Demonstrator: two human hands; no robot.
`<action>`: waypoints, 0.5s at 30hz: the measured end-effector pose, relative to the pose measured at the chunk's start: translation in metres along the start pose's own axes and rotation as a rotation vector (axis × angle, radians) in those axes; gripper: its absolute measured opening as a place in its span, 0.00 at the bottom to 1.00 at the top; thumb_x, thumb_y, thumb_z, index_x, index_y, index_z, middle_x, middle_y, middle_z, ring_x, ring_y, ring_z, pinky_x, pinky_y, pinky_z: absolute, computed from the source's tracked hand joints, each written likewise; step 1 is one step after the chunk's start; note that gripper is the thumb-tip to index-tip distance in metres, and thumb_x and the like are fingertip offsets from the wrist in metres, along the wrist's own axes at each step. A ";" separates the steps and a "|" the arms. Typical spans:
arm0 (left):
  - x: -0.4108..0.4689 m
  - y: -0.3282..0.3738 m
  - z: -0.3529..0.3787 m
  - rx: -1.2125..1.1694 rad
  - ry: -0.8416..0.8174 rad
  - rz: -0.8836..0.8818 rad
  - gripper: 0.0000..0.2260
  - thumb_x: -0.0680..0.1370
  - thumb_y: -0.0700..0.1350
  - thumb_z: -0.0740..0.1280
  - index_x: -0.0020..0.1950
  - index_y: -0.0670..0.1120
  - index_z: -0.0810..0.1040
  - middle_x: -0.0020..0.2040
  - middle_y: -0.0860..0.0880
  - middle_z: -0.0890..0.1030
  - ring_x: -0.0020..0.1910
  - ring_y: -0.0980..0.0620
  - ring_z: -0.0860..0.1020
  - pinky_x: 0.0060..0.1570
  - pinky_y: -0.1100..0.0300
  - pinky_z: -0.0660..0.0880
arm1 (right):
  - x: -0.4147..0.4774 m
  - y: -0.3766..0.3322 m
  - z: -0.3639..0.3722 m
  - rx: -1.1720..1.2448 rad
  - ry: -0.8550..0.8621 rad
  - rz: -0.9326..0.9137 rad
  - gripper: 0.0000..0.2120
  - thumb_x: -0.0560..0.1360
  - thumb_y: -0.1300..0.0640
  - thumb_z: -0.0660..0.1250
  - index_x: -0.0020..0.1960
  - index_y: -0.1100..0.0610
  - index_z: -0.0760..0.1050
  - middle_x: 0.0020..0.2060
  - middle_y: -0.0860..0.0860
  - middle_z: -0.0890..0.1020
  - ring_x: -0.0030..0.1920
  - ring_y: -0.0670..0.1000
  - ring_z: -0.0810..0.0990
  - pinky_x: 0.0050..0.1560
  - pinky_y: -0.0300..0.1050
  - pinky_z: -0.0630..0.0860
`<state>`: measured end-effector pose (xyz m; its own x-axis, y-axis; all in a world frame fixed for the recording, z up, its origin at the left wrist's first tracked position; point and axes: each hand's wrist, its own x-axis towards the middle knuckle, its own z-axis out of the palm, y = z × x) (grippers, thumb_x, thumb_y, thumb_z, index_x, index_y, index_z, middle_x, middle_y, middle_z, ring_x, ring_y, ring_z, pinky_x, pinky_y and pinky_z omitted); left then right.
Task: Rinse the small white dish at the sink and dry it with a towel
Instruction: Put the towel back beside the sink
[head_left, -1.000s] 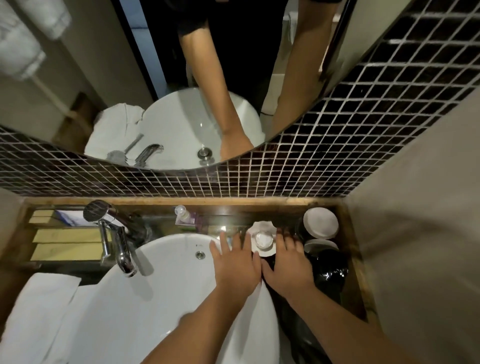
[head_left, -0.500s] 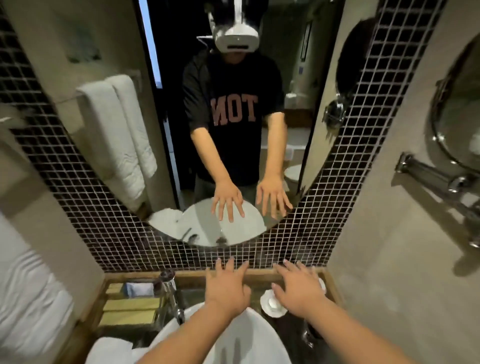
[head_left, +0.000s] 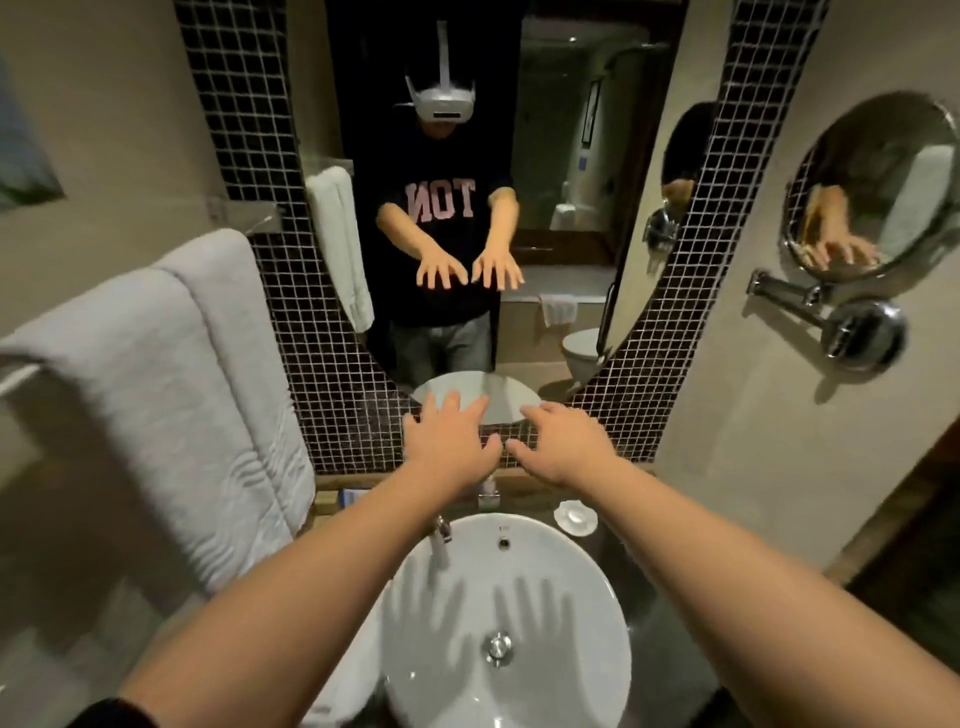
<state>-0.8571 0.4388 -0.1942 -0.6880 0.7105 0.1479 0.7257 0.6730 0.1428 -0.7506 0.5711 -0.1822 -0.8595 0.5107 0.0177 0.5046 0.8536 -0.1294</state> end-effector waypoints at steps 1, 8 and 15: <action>-0.008 -0.006 0.002 0.002 -0.011 -0.016 0.29 0.78 0.63 0.55 0.78 0.58 0.57 0.78 0.45 0.61 0.75 0.39 0.58 0.69 0.34 0.60 | -0.003 -0.010 0.006 -0.003 -0.007 -0.014 0.33 0.76 0.34 0.58 0.77 0.48 0.64 0.76 0.53 0.68 0.74 0.60 0.68 0.71 0.62 0.67; -0.040 -0.056 0.033 -0.013 -0.077 -0.185 0.28 0.79 0.60 0.55 0.79 0.58 0.55 0.80 0.46 0.58 0.77 0.39 0.56 0.70 0.35 0.58 | 0.012 -0.064 0.061 0.001 -0.141 -0.132 0.34 0.77 0.35 0.56 0.79 0.47 0.60 0.79 0.53 0.63 0.77 0.59 0.63 0.74 0.62 0.63; -0.080 -0.112 0.100 0.050 -0.169 -0.382 0.28 0.78 0.60 0.56 0.78 0.58 0.57 0.77 0.44 0.62 0.74 0.40 0.60 0.66 0.40 0.63 | 0.038 -0.121 0.139 0.024 -0.273 -0.413 0.28 0.78 0.42 0.59 0.77 0.48 0.64 0.76 0.53 0.68 0.71 0.61 0.69 0.69 0.59 0.70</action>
<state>-0.8828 0.3275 -0.3203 -0.9009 0.4283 -0.0697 0.4201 0.9011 0.1077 -0.8553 0.4728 -0.3035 -0.9788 0.0820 -0.1879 0.1180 0.9748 -0.1892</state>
